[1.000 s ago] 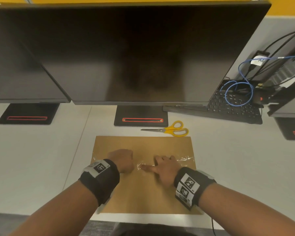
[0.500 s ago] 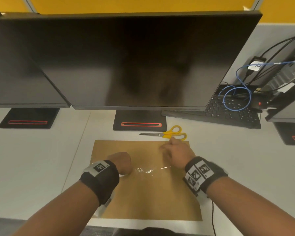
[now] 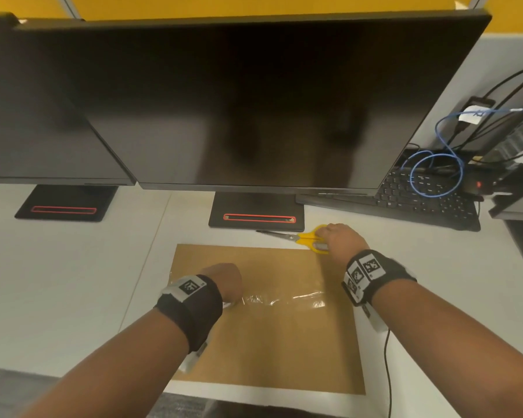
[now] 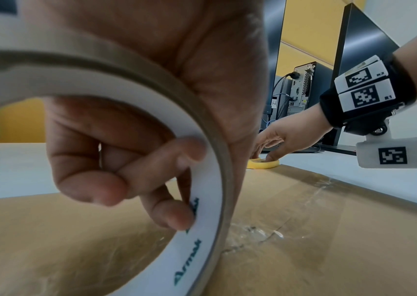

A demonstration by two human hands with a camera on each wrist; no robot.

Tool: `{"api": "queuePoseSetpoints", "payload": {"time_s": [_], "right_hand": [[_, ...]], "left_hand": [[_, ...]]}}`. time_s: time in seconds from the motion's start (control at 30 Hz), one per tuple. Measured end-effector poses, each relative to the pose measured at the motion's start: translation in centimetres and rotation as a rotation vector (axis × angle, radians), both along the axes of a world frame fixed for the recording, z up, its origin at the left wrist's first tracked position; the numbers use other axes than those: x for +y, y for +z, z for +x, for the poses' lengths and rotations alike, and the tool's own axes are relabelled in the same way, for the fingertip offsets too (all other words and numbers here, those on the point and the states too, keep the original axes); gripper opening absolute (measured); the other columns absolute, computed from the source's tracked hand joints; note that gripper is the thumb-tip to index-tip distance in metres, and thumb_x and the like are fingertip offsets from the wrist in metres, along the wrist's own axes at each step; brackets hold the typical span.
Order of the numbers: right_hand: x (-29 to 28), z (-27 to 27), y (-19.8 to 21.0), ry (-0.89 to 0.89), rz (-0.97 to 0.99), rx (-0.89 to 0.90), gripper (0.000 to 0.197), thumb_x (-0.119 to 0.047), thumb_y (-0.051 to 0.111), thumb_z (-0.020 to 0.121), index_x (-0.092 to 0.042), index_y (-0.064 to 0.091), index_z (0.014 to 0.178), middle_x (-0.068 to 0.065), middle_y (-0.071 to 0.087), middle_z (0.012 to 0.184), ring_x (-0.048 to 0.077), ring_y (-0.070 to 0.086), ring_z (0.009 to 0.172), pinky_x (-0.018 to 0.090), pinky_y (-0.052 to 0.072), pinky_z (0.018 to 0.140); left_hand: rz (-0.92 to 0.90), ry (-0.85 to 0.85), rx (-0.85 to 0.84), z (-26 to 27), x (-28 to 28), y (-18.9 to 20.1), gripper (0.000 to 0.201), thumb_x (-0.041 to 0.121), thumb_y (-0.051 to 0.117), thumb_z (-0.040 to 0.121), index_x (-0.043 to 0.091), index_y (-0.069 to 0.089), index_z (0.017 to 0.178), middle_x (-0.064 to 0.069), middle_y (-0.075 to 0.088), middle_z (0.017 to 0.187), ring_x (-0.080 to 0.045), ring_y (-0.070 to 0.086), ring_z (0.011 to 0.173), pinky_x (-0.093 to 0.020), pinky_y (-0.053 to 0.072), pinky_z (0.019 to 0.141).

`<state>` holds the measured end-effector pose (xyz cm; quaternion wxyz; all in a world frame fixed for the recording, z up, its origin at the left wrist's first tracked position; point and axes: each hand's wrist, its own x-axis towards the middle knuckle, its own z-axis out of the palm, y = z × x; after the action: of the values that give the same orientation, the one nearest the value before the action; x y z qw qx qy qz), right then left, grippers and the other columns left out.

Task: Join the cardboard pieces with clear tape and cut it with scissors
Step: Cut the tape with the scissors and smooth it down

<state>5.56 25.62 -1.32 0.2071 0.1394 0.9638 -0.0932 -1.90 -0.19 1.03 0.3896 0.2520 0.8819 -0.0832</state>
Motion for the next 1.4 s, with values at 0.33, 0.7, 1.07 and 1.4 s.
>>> {"api": "queuePoseSetpoints", "payload": {"time_s": [0.33,0.7,1.07,1.4], "right_hand": [[-0.7,-0.8,-0.1,0.107,0.184,-0.015,0.044,-0.02,0.05,0.096,-0.021,0.041,0.139,0.006,0.056,0.131,0.025,0.049,0.123,0.035,0.034,0.103],[-2.0,0.7,0.6,0.216,0.223,0.049,0.048,-0.019,0.04,0.098,-0.025,0.031,0.145,0.006,0.053,0.131,0.026,0.05,0.121,0.037,0.03,0.101],[-3.2,5.9,3.6,0.35,0.087,0.064,0.046,-0.043,0.055,0.079,-0.028,0.051,0.122,-0.001,0.051,0.111,0.021,0.051,0.104,0.033,0.027,0.09],[-7.4,4.9,2.8,0.423,0.066,0.038,0.046,-0.028,0.057,0.08,-0.024,0.052,0.125,0.005,0.051,0.114,0.024,0.051,0.108,0.035,0.027,0.09]], "left_hand": [[-0.007,-0.049,0.002,-0.1,-0.4,-0.3,0.022,0.016,0.054,0.086,0.009,0.07,0.099,-0.006,0.069,0.104,-0.023,0.065,0.096,-0.029,0.051,0.075],[0.025,-0.013,-0.016,-0.1,-0.6,0.0,0.023,0.023,0.06,0.086,0.011,0.071,0.101,-0.004,0.068,0.106,-0.023,0.062,0.099,-0.032,0.051,0.084],[0.031,-0.003,-0.065,-0.3,-1.2,0.7,0.025,0.017,0.053,0.089,0.004,0.069,0.104,-0.01,0.067,0.111,-0.024,0.062,0.099,-0.031,0.049,0.08],[0.109,0.057,-0.113,-0.5,-1.5,1.1,0.023,0.016,0.058,0.086,0.009,0.07,0.104,-0.005,0.066,0.111,-0.023,0.059,0.104,-0.026,0.043,0.076]]}}
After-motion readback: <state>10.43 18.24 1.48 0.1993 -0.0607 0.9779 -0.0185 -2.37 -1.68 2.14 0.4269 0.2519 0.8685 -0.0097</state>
